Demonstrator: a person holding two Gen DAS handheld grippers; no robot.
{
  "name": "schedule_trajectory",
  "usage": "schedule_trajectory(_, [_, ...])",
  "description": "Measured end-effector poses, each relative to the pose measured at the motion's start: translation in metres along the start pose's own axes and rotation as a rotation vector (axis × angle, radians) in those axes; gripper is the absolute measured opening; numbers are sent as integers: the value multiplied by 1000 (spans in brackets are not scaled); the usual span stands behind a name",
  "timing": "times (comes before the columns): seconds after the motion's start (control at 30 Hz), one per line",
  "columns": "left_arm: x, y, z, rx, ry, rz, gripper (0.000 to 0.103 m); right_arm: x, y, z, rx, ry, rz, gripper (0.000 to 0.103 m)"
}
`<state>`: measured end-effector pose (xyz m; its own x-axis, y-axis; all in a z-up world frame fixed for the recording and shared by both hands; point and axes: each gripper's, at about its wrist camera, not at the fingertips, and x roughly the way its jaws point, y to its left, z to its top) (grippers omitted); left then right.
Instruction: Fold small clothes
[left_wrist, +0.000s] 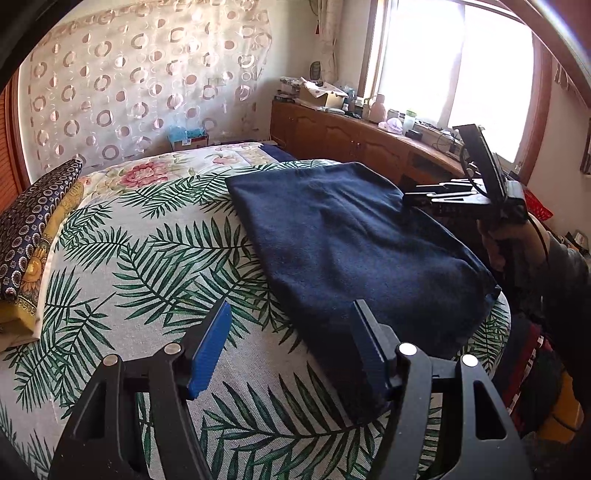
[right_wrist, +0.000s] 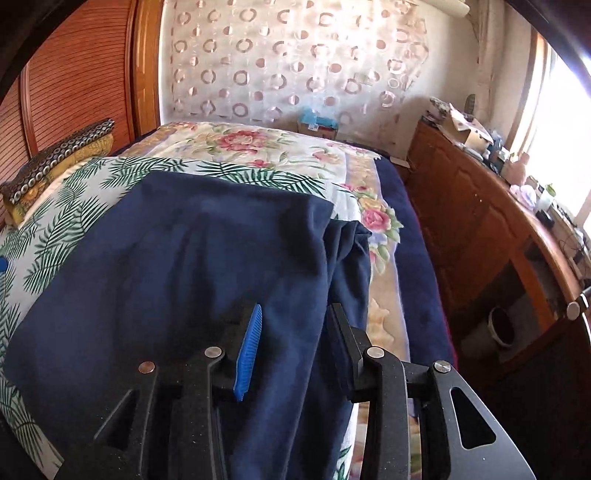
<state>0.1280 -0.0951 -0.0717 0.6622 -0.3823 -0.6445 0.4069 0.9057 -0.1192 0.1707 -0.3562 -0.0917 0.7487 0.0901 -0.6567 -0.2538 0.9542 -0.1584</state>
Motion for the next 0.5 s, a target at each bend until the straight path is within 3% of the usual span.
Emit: schedule_trajectory(0.5, [4,-1,-4,2,14,-6,67,55,-35,61,179,40,78,38])
